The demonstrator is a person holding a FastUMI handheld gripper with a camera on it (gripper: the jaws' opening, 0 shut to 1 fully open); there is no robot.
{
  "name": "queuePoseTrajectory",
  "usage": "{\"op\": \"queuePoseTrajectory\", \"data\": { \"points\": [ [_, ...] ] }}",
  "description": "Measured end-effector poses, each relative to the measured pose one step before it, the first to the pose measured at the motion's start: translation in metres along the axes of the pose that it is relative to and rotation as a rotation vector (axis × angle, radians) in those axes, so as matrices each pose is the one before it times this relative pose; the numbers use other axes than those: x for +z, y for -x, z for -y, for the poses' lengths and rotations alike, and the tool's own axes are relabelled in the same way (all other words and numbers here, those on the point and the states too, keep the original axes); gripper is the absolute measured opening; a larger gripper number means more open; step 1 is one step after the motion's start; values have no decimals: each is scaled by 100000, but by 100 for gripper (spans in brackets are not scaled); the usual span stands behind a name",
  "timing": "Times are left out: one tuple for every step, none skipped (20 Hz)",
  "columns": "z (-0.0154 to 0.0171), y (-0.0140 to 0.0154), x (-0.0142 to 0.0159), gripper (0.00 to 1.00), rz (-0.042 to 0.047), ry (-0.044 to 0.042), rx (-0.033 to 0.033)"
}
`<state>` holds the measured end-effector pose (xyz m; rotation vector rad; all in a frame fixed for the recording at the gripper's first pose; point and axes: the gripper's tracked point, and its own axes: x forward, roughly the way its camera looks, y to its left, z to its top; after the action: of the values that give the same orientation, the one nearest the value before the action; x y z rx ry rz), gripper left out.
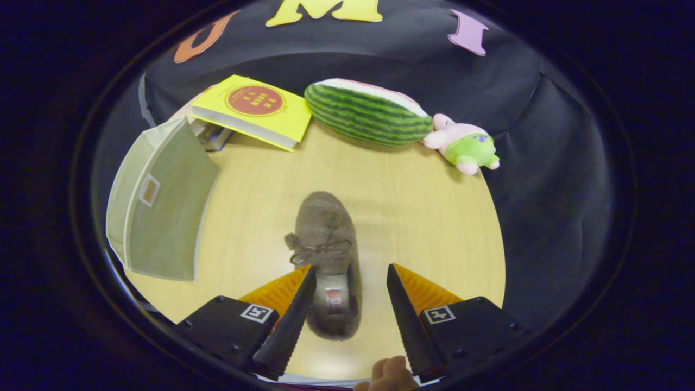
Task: Open the storage box then place both shoes into the box .Put the left shoe in first, then the right shoe, with the right side of both shoes facing outward in a uniform manner.
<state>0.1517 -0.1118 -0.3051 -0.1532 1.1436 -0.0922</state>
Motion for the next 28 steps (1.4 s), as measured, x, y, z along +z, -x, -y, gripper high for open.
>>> {"op": "queuePoseTrajectory", "data": {
  "points": [
    [367,-735,-413,85,-1238,256,-270],
    [-139,-419,-259,85,-1372,-242,1755],
    [-458,-420,-589,85,-2502,-187,3173],
    [-191,-415,-439,85,-1620,84,1718],
    [193,-522,-129,86,-703,1266,-38],
    [383,-607,-115,85,-406,1688,-1581],
    [348,-686,-116,85,-1472,662,-1736],
    [130,-620,-54,85,-1102,986,-494],
    [316,-847,-20,86,-1406,182,-827],
    [-174,-599,-91,86,-1783,-893,1576],
    [-211,-610,27,85,-1825,-1343,1538],
    [-85,-404,192,84,-201,24,1017],
    [-176,-430,134,80,-15,1407,1263],
    [-591,-140,84,78,-775,1172,3127],
    [-748,-179,220,60,340,-434,3710],
    [-773,-226,-3,42,-1076,-2867,3199],
    [-68,-23,299,24,2161,-3517,-962],
    [49,85,-265,20,-86,37,-699],
    [271,-16,-28,16,-140,-183,-290],
    [107,272,74,13,-98,-4854,1863],
    [-516,-9,-145,7,-1351,-6190,4002],
    [-405,220,-494,7,-2574,-713,5112],
    [109,406,-454,7,-1212,-1598,3041],
    [226,503,-338,6,-768,-1324,391],
    [168,673,-106,6,-68,87,111],
    [-114,958,-50,6,1180,-360,430],
    [-387,865,268,6,1614,315,606],
    [-381,1247,256,6,1879,-818,428]
  ]
}}
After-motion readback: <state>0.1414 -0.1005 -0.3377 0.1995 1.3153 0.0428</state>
